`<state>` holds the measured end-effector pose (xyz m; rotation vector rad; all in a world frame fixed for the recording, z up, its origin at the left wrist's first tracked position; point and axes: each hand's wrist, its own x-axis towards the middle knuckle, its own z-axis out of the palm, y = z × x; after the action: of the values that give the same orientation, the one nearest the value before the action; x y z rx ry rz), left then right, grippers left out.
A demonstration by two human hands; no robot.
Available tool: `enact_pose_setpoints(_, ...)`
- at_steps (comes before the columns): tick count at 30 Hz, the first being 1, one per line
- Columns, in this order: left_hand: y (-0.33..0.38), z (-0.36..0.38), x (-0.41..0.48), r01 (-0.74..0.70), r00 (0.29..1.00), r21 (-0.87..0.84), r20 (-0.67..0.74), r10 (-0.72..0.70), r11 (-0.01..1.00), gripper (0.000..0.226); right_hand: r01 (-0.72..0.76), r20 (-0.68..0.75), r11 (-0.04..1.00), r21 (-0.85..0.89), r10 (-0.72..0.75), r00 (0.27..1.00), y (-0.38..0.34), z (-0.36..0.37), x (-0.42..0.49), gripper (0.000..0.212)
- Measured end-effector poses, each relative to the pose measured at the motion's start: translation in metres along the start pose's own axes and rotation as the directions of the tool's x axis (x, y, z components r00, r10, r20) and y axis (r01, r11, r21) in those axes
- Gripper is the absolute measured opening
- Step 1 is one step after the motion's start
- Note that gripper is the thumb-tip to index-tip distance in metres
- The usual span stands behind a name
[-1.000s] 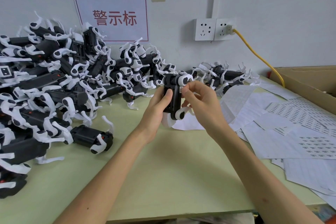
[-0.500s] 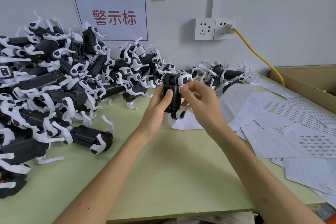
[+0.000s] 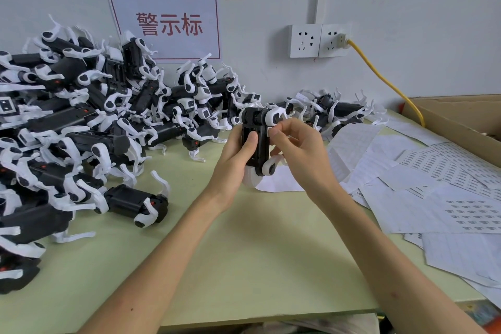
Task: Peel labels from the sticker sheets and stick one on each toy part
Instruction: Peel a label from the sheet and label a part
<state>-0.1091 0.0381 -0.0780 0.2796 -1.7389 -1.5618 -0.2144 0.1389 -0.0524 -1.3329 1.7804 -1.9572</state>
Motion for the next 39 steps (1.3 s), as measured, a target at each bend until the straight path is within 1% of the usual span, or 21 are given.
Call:
enact_pose_setpoints(5,0.002,0.0,-0.001,-0.017,1.0,-0.003,0.004,0.017,1.0,0.039,-0.009,-0.014,1.0,0.009,0.009,1.0,0.0,-0.001,0.0,0.015)
enact_pose_setpoints(9,0.004,0.001,-0.003,-0.022,1.0,0.002,0.006,0.022,1.0,0.039,-0.026,-0.041,0.999,0.022,0.027,0.999,-0.001,-0.002,0.0,0.019)
enact_pose_setpoints(14,0.007,-0.001,-0.002,0.055,0.998,-0.05,0.009,-0.054,0.997,0.034,-0.094,-0.077,0.989,0.115,0.103,0.992,-0.003,-0.006,-0.001,0.03)
enact_pose_setpoints(16,0.009,0.0,-0.002,0.102,0.994,-0.122,0.043,-0.098,0.987,0.036,-0.13,-0.037,0.98,0.15,0.137,0.99,-0.005,-0.005,-0.001,0.028)
enact_pose_setpoints(19,0.013,0.001,-0.003,0.172,0.984,-0.226,0.083,-0.157,0.959,0.049,-0.162,0.051,0.961,0.227,0.154,0.987,-0.008,-0.002,-0.002,0.018)
enact_pose_setpoints(21,0.015,0.0,-0.003,0.189,0.981,-0.242,0.097,-0.17,0.952,0.056,-0.154,0.073,0.958,0.241,0.141,0.987,-0.009,0.001,-0.004,0.019)
enact_pose_setpoints(24,0.015,0.001,-0.005,0.211,0.974,-0.237,0.138,-0.182,0.948,0.065,-0.125,0.065,0.971,0.202,0.114,0.991,-0.008,0.002,-0.005,0.026)
enact_pose_setpoints(25,0.016,0.002,-0.006,0.223,0.969,-0.239,0.16,-0.188,0.945,0.064,-0.125,0.08,0.971,0.204,0.111,0.991,-0.008,0.001,-0.005,0.028)
enact_pose_setpoints(27,0.017,0.001,-0.007,0.243,0.961,-0.247,0.193,-0.198,0.938,0.055,-0.142,0.153,0.959,0.247,0.106,0.983,-0.008,-0.001,-0.005,0.033)
enact_pose_setpoints(30,0.019,-0.002,-0.008,0.267,0.955,-0.288,0.204,-0.213,0.92,0.048,-0.16,0.245,0.944,0.29,0.089,0.965,-0.01,-0.003,-0.004,0.031)
enact_pose_setpoints(36,0.022,0.0,-0.011,0.281,0.949,-0.309,0.228,-0.216,0.909,0.044,-0.122,0.253,0.952,0.281,0.049,0.966,-0.006,-0.003,-0.004,0.033)
enact_pose_setpoints(39,0.023,0.0,-0.011,0.283,0.95,-0.312,0.225,-0.219,0.907,0.044,-0.127,0.261,0.952,0.278,0.052,0.964,-0.006,-0.004,-0.003,0.033)
